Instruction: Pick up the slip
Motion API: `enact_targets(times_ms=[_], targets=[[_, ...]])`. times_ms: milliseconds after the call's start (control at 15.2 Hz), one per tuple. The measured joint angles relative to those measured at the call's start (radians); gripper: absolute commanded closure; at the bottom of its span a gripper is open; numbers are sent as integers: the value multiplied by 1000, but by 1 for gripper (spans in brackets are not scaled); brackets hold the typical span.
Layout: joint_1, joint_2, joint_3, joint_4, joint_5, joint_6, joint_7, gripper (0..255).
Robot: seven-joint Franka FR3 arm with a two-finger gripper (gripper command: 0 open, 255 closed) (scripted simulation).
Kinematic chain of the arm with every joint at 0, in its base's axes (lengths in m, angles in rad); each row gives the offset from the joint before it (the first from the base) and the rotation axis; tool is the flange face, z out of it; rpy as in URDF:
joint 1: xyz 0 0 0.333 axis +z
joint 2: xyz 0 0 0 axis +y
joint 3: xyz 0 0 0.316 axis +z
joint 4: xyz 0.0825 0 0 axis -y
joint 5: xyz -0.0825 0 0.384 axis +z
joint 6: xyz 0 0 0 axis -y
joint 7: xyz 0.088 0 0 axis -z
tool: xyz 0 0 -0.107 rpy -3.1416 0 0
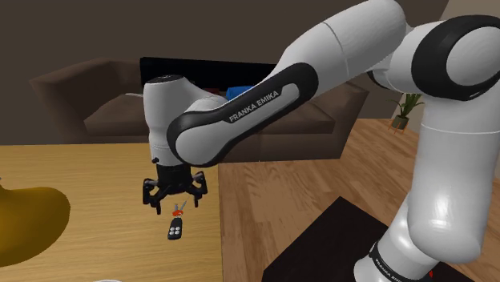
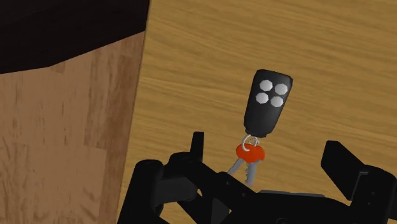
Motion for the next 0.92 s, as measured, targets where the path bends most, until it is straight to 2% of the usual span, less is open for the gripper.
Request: enact_targets(times_ms=[528,594,924], targets=[[37,87,-29,6,-62,67,54,0],[38,91,-30,5,-64,71,55,255],[39,93,-31,4,-66,74,57,255]])
